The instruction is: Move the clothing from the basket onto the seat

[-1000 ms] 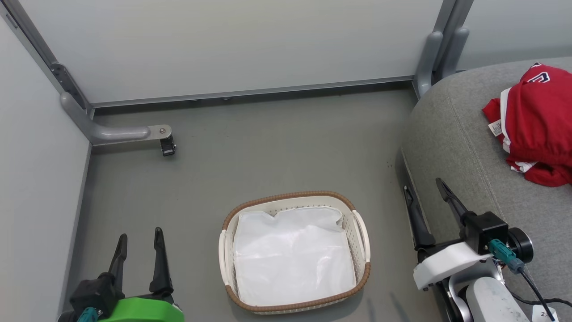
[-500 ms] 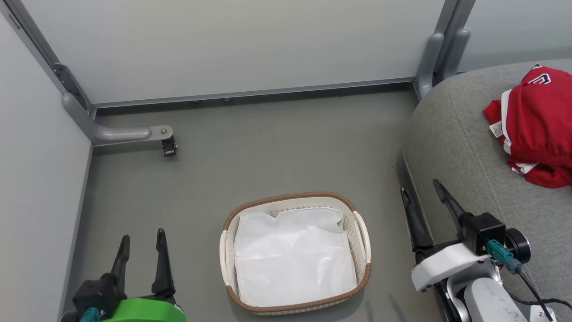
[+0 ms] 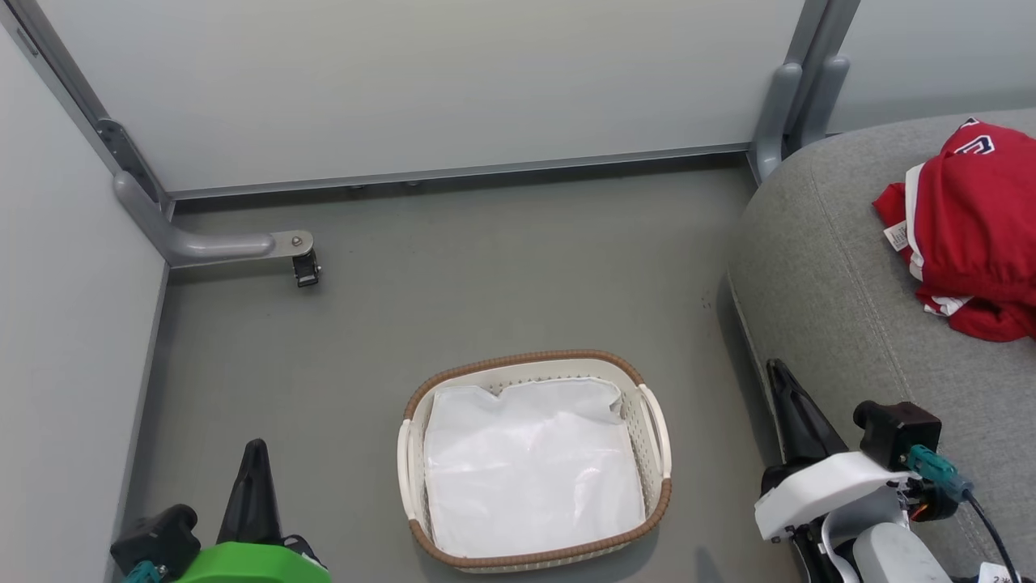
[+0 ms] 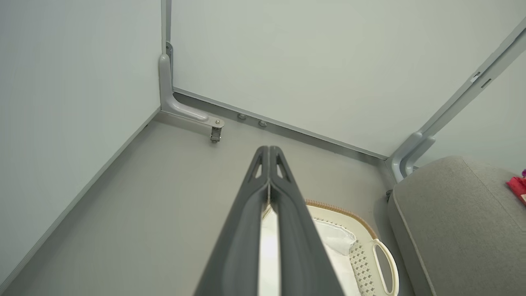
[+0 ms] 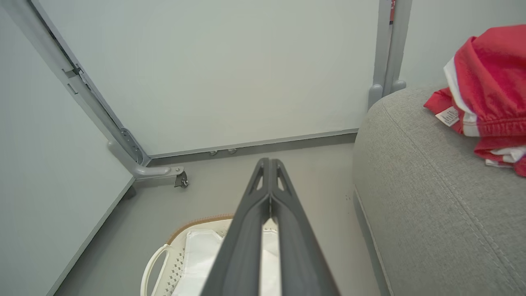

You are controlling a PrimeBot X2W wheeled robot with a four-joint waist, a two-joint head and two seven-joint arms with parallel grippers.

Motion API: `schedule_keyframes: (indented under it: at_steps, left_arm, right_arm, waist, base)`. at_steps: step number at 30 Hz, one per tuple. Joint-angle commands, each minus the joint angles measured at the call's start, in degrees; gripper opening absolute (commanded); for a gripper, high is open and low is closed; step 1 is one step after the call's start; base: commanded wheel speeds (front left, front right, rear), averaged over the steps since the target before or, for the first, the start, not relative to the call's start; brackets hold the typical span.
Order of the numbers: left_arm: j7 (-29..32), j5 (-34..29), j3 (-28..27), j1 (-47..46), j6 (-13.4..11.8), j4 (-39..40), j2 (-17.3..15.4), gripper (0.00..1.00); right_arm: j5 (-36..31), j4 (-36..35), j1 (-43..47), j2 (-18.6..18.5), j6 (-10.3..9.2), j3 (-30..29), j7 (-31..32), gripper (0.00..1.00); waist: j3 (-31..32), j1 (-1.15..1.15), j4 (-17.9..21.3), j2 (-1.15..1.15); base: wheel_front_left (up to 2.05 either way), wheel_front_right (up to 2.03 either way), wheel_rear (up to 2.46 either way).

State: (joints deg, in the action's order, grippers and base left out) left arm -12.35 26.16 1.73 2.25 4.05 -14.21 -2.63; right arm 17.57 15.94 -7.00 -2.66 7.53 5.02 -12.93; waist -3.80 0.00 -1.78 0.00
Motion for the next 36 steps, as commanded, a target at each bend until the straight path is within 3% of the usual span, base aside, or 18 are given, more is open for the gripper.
schedule_keyframes:
  at_steps: [1, 36]
  left_arm:
    - [0.4, 2.5, -0.5, -1.3, 0.3, 0.8, -0.2, 0.00]
    - [8.2, 29.8, -3.7, -4.7, 1.7, 0.6, -0.4, 0.00]
  right_arm:
    - [2.9, -1.0, -0.6, -0.5, -0.01, -0.4, 0.5, 0.00]
    - [34.6, -1.6, 0.0, -1.4, -0.03, -3.9, 7.6, 0.00]
  waist:
    - [0.0, 0.00, 0.0, 0.00]
    - [1.1, 0.00, 0.6, 0.00]
  base:
    - [0.00, 0.00, 0.00]
    - [0.00, 0.00, 0.00]
